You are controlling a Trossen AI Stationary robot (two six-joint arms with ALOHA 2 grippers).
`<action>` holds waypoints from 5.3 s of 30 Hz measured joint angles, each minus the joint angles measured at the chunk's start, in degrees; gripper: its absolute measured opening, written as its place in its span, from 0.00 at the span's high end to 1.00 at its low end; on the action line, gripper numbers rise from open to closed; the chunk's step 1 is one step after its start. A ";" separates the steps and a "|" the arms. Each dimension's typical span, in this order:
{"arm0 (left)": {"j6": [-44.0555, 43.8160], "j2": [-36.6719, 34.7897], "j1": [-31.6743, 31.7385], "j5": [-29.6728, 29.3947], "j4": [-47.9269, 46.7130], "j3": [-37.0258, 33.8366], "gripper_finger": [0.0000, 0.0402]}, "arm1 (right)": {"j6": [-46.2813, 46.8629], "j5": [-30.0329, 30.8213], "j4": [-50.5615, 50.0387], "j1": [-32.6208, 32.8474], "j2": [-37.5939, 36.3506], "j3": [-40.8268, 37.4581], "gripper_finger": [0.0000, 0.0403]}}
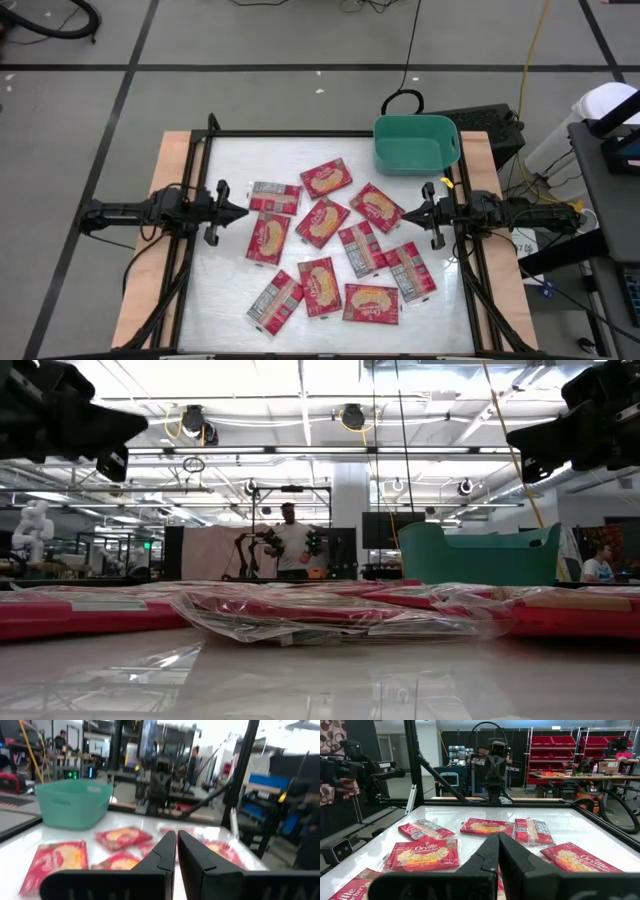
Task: Sort popcorn bags into baskets
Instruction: Put the red popcorn bag into the green bin
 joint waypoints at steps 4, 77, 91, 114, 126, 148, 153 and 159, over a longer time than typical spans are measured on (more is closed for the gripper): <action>-5.56 0.58 -0.01 -3.13 0.98 0.81 0.94 | -0.02 0.01 -0.01 0.01 0.00 0.01 1.00; -45.11 73.21 3.23 -4.52 -74.50 70.84 0.93 | 28.78 13.74 -24.61 -1.08 28.79 42.00 1.00; -56.25 80.72 -8.24 -2.54 -78.18 68.66 0.82 | 36.34 1.82 -35.21 -2.15 55.26 60.61 1.00; -61.36 80.64 -18.96 1.96 -51.65 43.55 0.26 | 43.33 1.40 -34.75 6.48 59.63 60.63 1.00; -54.46 80.75 -19.00 -1.78 -41.44 35.71 0.42 | 44.90 3.42 -34.42 7.69 59.71 60.63 1.00; -32.28 78.26 -18.96 -17.45 -51.58 46.03 0.99 | 48.03 7.91 -21.00 6.13 64.76 60.67 1.00; -23.96 78.22 -18.83 -21.96 -54.67 53.29 1.00 | 48.18 7.49 -17.05 6.03 68.47 60.67 1.00; -14.65 78.17 -18.83 -26.02 -54.98 60.28 1.00 | 44.09 6.21 -18.67 6.03 70.60 62.56 1.00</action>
